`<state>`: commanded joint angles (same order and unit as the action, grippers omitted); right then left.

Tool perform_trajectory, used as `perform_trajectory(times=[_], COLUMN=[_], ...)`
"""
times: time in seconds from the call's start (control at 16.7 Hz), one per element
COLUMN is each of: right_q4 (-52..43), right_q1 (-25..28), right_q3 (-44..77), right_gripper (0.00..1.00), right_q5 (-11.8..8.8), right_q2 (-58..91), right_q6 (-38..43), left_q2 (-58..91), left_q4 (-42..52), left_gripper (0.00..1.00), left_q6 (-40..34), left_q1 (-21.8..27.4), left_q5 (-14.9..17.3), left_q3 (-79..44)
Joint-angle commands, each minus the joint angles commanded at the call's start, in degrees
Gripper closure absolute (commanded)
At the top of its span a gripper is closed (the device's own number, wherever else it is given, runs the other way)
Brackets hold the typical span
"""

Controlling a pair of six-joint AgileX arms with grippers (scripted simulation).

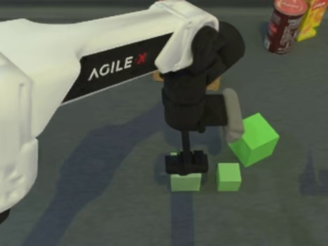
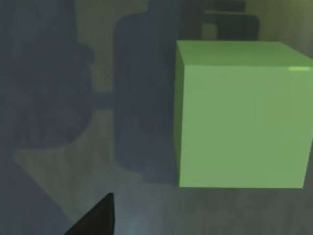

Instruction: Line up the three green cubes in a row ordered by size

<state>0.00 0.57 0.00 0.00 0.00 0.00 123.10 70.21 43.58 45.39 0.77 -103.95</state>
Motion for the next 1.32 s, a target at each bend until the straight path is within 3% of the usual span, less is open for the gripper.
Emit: perform_trajectory(times=[0.3,0.54,0.84,1.32], right_q4=[-0.4,-6.1,-19.3,-46.4], right_q1=[0.2,2.4,7.0,15.9], right_q3=[0.6,8.6,28.2,64.1], right_gripper=[0.00,0.00,0.00,0.00], right_q5=[0.0,-0.2,-0.1,0.0], right_q2=[0.6,8.7,31.5,81.2], right_q6=[0.0,-0.3,-0.9,-2.2], left_q2=[-0.4,-8.6,-31.7,-82.7], left_q4=[-0.5,-5.5,-17.7,-43.8], left_gripper=[0.00,0.00,0.00,0.00], left_q6=[-0.2,-3.0,-11.1,-27.8], left_q1=[0.0,-4.1,-14.3,-33.3], left_q5=[0.0,-0.4,-1.1,-1.8], left_q3=[0.7,8.3,28.0,71.4])
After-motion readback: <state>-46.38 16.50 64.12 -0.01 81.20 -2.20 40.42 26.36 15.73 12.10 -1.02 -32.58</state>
